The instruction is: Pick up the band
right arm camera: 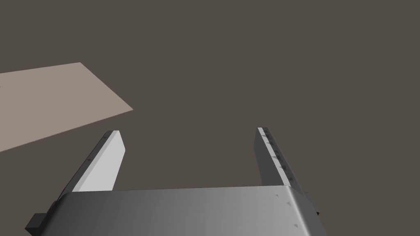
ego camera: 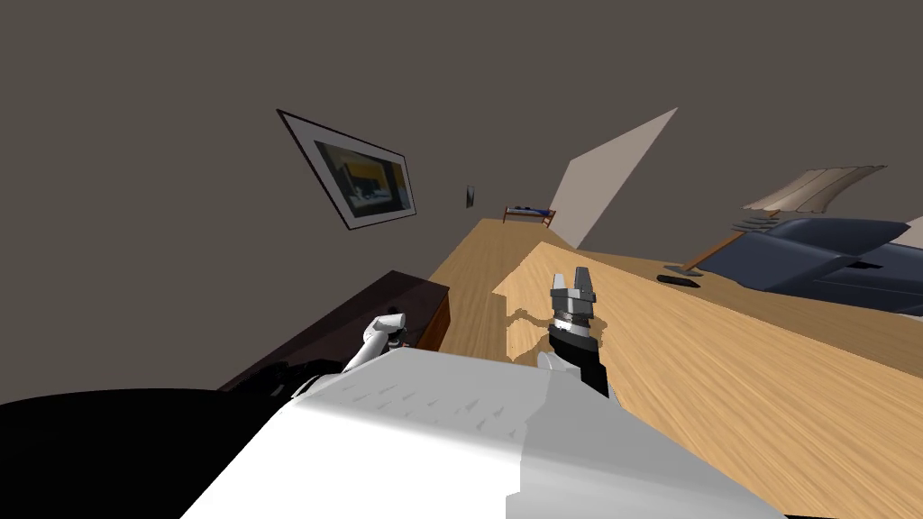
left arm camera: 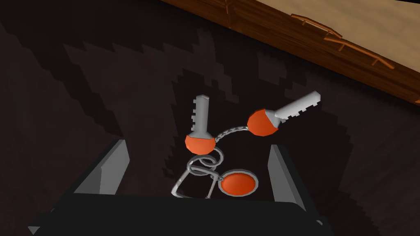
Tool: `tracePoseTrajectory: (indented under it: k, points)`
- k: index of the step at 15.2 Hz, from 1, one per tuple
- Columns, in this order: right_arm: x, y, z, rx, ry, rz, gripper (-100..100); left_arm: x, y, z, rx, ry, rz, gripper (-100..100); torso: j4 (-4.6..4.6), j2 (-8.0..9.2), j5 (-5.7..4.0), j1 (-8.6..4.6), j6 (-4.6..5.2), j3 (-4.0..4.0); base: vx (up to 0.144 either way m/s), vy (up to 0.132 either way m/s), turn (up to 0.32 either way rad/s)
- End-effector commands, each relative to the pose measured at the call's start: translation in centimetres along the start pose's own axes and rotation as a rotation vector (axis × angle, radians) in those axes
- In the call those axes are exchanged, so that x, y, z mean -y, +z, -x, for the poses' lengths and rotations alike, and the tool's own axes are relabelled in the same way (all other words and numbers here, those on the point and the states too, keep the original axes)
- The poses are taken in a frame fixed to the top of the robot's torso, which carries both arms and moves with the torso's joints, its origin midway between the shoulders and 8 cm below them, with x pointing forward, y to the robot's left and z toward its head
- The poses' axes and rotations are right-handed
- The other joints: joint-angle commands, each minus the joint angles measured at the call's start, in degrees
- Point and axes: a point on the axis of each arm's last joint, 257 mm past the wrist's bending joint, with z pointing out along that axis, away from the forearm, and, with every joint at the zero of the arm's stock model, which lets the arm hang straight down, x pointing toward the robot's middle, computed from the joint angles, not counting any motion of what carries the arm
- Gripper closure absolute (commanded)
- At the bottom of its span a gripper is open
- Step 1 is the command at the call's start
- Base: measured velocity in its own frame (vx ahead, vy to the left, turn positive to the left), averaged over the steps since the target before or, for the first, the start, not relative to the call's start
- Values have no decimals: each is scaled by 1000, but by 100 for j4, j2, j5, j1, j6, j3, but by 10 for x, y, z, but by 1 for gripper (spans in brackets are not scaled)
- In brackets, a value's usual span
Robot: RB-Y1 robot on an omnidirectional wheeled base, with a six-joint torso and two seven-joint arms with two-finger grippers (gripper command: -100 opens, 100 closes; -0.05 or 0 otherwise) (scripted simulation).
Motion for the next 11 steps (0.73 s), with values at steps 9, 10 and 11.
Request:
tracePoseTrajectory:
  k: [9, 10, 11]
  points:
    - [0, 0, 0, 0, 0, 0, 0, 8, -15, 7, 0, 2, 1, 100, -4, 0, -31, -42, -23, -3, -10, -12, 3]
    - [0, 0, 0, 0, 0, 0, 0, 10, -17, 8, 0, 2, 2, 100, -5, 0, -33, -46, -24, -3, -22, -27, 5]
    - [0, 0, 0, 0, 0, 0, 0, 9, -14, 6, 0, 3, -1, 100, -5, -1, -34, -48, -24, -4, -10, -13, 2]
